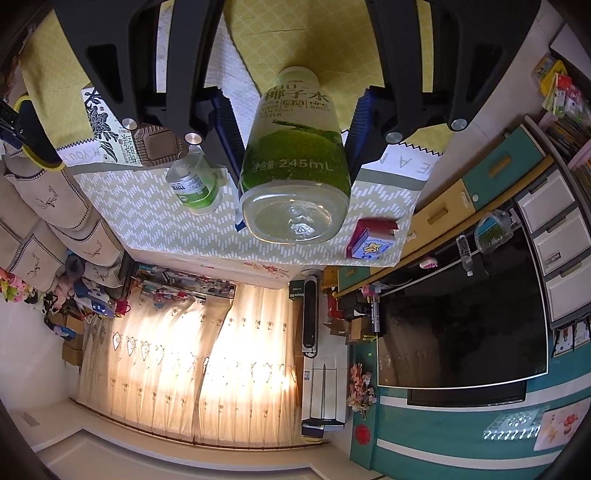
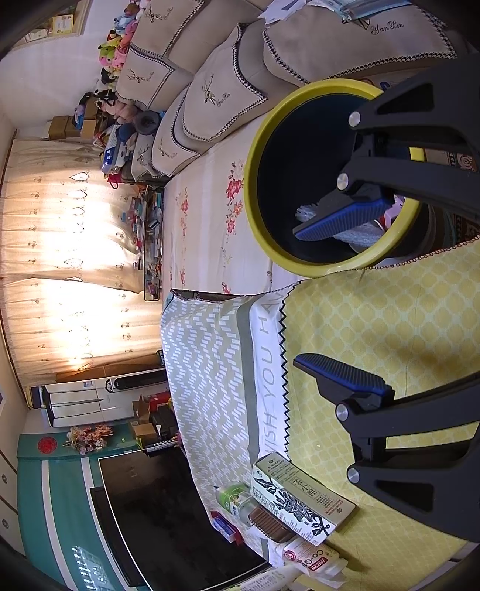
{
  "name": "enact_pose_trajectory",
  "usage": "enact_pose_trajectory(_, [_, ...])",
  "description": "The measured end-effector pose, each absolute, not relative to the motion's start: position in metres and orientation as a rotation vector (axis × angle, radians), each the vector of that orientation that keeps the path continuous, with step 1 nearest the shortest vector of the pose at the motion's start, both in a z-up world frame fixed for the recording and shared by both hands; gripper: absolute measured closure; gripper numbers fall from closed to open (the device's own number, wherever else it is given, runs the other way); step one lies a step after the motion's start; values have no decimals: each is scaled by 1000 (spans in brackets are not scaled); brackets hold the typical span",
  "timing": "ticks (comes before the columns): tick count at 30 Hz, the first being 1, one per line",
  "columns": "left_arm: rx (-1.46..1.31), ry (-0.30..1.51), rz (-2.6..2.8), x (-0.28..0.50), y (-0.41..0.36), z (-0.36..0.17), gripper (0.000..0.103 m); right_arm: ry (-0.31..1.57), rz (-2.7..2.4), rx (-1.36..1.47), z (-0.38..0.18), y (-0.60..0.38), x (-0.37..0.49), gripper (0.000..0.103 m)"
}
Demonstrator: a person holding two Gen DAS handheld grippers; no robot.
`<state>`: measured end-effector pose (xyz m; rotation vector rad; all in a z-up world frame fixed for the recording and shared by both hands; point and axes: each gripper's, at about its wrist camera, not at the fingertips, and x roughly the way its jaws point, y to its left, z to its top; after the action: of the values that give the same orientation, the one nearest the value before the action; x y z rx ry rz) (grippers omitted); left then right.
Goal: Collect trash
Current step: 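Carry the coconut bottle over the yellow bin and open the left gripper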
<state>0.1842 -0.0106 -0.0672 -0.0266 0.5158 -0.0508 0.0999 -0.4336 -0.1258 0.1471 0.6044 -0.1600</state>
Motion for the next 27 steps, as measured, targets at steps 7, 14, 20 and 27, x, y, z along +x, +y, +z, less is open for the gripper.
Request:
enact_pose_trajectory(7, [-2, 480, -88, 175, -19, -49, 52, 584, -181, 153, -119, -443, 92, 42])
enact_pose_trajectory(14, [57, 436, -173, 159, -55, -14, 52, 558, -213, 165, -111, -460, 77, 42])
enact_pose_trajectory(20, [76, 386, -315, 151, -103, 15, 52, 525, -275, 174, -101, -486, 54, 42])
enact_pose_trajectory(27, [78, 381, -532, 154, -200, 28, 52, 483, -375, 208, -93, -529, 18, 42])
